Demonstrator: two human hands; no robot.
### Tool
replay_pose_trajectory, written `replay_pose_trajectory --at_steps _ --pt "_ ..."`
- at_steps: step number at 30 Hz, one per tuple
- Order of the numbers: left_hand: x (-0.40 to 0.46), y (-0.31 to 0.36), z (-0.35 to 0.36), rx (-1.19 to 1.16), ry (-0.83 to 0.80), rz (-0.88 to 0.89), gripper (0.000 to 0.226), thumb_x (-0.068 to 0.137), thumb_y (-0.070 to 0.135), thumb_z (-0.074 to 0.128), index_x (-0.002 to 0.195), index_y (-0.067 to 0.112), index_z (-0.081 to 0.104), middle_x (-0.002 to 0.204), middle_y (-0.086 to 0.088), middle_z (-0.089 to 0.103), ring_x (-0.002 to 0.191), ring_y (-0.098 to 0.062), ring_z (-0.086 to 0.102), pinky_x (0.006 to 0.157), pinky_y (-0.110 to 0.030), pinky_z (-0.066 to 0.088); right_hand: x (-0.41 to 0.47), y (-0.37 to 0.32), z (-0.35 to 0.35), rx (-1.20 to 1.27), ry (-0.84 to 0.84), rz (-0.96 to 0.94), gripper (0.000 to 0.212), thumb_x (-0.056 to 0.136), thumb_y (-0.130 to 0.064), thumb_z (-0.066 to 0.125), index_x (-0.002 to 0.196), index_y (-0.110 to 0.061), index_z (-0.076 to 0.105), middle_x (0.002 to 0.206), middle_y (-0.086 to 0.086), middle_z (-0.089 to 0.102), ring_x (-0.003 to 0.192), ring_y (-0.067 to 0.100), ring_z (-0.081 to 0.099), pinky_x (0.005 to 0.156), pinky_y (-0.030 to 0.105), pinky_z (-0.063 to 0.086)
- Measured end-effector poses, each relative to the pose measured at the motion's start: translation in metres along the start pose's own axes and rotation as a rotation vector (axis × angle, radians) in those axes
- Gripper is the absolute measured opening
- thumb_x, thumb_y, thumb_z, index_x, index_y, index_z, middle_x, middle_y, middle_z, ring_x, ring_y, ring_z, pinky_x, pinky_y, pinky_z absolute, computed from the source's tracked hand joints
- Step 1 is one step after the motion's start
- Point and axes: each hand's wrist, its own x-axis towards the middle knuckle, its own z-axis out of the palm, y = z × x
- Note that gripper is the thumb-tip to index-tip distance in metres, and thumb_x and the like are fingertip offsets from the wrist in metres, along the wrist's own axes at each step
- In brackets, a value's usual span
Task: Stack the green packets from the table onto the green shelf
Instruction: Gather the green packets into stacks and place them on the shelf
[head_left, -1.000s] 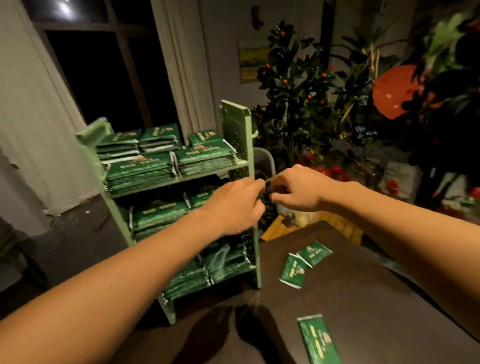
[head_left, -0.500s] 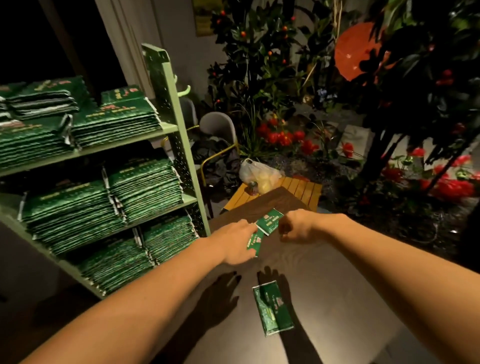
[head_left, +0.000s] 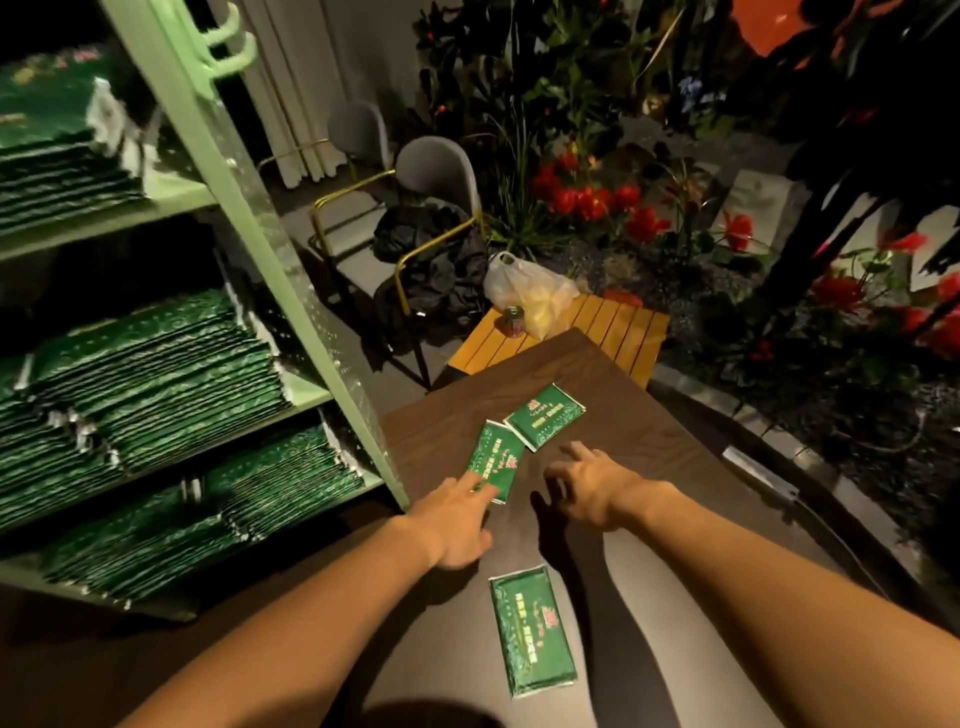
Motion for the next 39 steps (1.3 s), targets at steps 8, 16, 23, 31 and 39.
replay_pose_trajectory --at_steps 8,16,23,31,39 --pt "0.052 -0.008 0.009 -0.017 -0.022 -0.054 0.068 0.102 0.031 0.049 0.16 0.026 0.015 0.167 -0.001 0.004 0.15 -0.031 0.017 0.121 -0.047 0.028 0.054 0.013 0.015 -0.064 -0.018 -0.009 0.055 0.098 -0.03 0.052 0.15 -0.026 0.035 0.165 0.011 0.002 0.145 0.04 0.023 0.118 0.048 0.031" --pt "0.083 -0.018 0.019 -0.027 -0.058 -0.073 0.076 0.101 0.027 0.051 0.162 0.033 0.005 0.169 0.0 -0.009 0.154 -0.037 0.003 0.126 -0.047 0.016 0.092 0.014 0.022 -0.251 0.057 -0.051 0.069 0.102 -0.034 0.042 0.16 -0.033 0.005 0.165 0.011 -0.023 0.153 0.038 -0.012 0.124 0.052 0.006" --pt "0.078 -0.014 0.032 0.079 -0.047 -0.061 0.078 0.098 0.023 0.048 0.162 0.029 0.004 0.169 -0.007 -0.006 0.151 -0.039 0.01 0.123 -0.048 0.022 0.097 0.004 0.04 -0.232 0.018 -0.043 0.074 0.102 -0.034 0.036 0.16 -0.019 -0.008 0.167 0.01 -0.016 0.154 0.033 -0.008 0.125 0.045 0.006" --pt "0.033 -0.006 0.057 0.116 -0.024 -0.048 0.078 0.098 0.023 0.05 0.162 0.024 0.005 0.166 -0.012 0.005 0.145 -0.04 0.019 0.121 -0.047 0.026 0.049 -0.018 0.069 -0.298 -0.057 -0.111 0.084 0.099 -0.036 0.049 0.16 -0.02 -0.007 0.166 0.009 -0.017 0.154 0.031 -0.008 0.125 0.045 0.011" --pt "-0.032 -0.016 0.101 0.05 0.03 -0.09 0.074 0.1 0.031 0.046 0.16 0.005 0.01 0.168 -0.009 0.008 0.148 -0.029 0.022 0.123 -0.039 0.023 0.006 -0.062 0.1 -0.288 -0.087 -0.219 0.082 0.097 -0.037 0.054 0.161 -0.021 0.005 0.169 0.006 -0.001 0.155 0.027 0.001 0.125 0.044 0.007"
